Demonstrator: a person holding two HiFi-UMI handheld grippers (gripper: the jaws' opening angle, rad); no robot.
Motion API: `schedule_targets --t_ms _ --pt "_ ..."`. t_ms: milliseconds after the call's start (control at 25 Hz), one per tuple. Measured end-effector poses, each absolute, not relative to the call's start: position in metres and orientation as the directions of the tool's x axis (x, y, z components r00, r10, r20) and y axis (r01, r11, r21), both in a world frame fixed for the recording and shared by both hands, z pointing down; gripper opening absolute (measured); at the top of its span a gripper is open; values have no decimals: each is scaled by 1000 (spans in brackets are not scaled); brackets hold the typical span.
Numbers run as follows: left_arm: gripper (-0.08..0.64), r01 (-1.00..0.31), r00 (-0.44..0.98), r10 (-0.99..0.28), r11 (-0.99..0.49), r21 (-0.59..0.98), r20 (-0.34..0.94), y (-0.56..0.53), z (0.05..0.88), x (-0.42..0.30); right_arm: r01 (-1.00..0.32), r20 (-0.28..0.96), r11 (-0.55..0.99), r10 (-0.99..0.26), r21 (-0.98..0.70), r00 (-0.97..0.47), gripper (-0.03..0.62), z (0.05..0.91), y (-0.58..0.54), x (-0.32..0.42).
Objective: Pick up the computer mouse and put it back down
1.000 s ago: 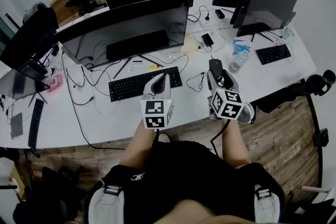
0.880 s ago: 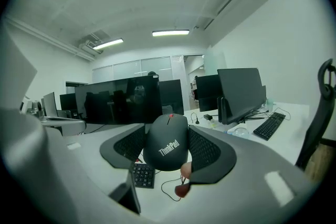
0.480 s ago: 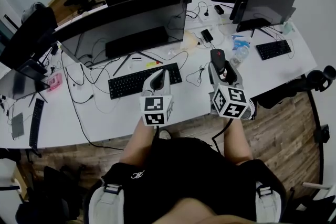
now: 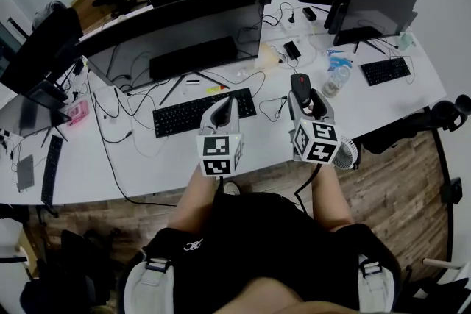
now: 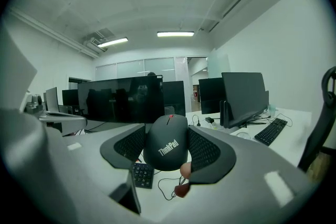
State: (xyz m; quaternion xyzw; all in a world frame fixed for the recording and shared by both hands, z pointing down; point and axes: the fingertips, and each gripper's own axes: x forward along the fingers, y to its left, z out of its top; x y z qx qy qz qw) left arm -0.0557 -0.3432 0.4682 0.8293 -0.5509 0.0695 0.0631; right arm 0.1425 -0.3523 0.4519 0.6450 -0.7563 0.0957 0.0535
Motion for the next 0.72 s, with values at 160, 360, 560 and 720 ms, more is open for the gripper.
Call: schedule_targets --t_ms 160,360,560,720 --pt "51 -925 376 -907 -378 28 189 -343 471 -58 -986 256 149 -953 -71 -163 259 476 -358 140" --pt "51 -929 366 -908 -369 23 204 -342 474 -61 -988 339 142 -928 -67 -156 257 516 -363 140" --pt "51 -933 354 -911 -358 19 211 -341 476 -66 -990 424 128 -894 -61 -142 253 559 -364 141" --pt "51 -937 343 -917 -348 15 205 -339 474 -69 -991 473 122 -871 -59 -135 249 589 -362 141"
